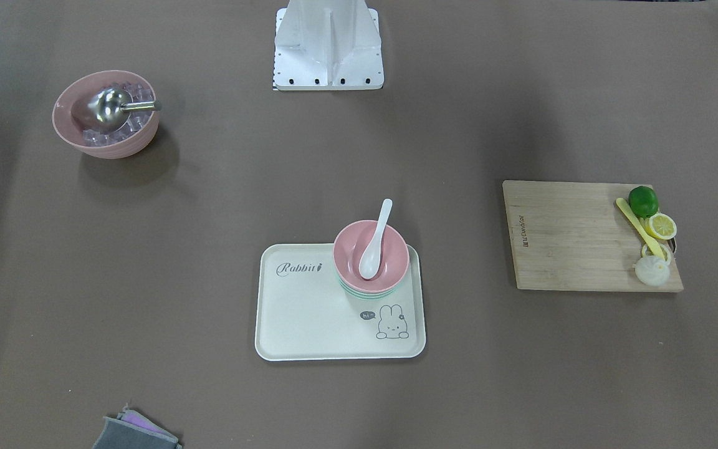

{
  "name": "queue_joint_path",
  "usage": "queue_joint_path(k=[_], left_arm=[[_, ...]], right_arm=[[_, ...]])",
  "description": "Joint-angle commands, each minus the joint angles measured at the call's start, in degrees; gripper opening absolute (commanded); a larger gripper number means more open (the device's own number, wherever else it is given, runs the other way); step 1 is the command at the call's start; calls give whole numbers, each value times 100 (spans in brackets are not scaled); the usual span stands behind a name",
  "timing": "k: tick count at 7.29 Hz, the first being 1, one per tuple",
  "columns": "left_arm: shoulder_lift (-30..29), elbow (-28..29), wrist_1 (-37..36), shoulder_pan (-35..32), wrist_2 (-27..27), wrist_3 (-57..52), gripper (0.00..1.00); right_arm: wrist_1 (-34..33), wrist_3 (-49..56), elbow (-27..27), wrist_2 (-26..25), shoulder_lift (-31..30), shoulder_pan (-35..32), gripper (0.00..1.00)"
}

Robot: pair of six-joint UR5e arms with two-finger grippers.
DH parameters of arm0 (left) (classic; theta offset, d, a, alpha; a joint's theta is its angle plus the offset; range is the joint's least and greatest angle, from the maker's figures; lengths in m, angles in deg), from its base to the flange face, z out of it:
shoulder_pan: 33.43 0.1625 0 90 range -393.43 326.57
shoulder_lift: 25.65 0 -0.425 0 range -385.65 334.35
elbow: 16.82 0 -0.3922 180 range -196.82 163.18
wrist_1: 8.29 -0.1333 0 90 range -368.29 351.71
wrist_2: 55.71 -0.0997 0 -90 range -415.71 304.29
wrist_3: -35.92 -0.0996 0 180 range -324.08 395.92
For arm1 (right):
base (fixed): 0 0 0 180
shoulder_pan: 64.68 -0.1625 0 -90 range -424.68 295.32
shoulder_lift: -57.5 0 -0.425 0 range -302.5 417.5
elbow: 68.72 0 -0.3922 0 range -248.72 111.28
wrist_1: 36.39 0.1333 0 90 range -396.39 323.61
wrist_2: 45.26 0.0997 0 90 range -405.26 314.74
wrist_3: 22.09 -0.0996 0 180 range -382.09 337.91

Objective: Stack pink bowl on green and place spoon

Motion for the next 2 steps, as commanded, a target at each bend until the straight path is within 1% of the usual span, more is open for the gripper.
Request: queue_joint_path(k=[1,2], left_arm=[[-8,-1,-1,0,-4,-2,98],[-8,-1,-1,0,-4,-2,98]], right_arm=[[0,1,8,1,-7,0,100],[0,1,17,1,-7,0,100]])
